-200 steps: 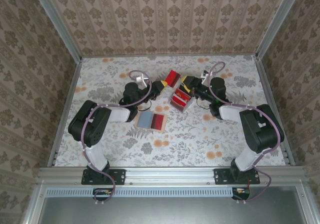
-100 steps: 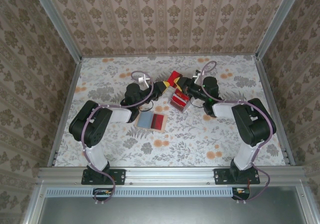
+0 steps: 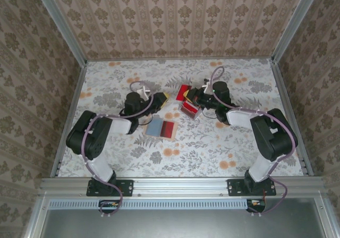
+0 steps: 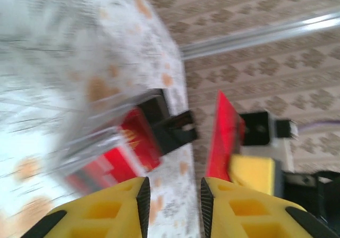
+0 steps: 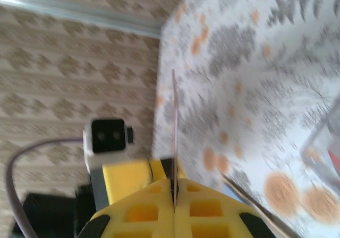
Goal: Put the credit cards into the card holder
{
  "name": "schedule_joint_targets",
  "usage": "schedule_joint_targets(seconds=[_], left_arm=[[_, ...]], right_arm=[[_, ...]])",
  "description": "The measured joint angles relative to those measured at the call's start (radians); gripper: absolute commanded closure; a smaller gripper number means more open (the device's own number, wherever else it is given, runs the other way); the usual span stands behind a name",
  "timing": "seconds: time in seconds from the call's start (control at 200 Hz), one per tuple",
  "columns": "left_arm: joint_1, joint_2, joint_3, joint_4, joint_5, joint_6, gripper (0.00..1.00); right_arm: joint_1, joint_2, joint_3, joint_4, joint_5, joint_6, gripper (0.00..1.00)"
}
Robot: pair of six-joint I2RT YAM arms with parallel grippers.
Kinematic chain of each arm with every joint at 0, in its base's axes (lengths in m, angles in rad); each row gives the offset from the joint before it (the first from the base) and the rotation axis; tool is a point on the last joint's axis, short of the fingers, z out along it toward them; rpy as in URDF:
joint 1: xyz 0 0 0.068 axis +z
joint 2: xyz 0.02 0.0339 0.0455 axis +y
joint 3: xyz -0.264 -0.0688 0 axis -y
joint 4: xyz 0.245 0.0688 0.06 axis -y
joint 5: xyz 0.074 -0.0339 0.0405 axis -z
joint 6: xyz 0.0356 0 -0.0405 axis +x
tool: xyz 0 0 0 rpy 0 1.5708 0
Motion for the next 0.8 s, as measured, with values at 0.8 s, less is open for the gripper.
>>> schedule_joint_targets(seconds=[0.8], left_arm=[[0.087,-0.337,-0.014,-1.117,-0.179,0.666,0.59]], right_arm=[[0.349,0.179,-0.083,-0.046,0.073,0.084,1.00]])
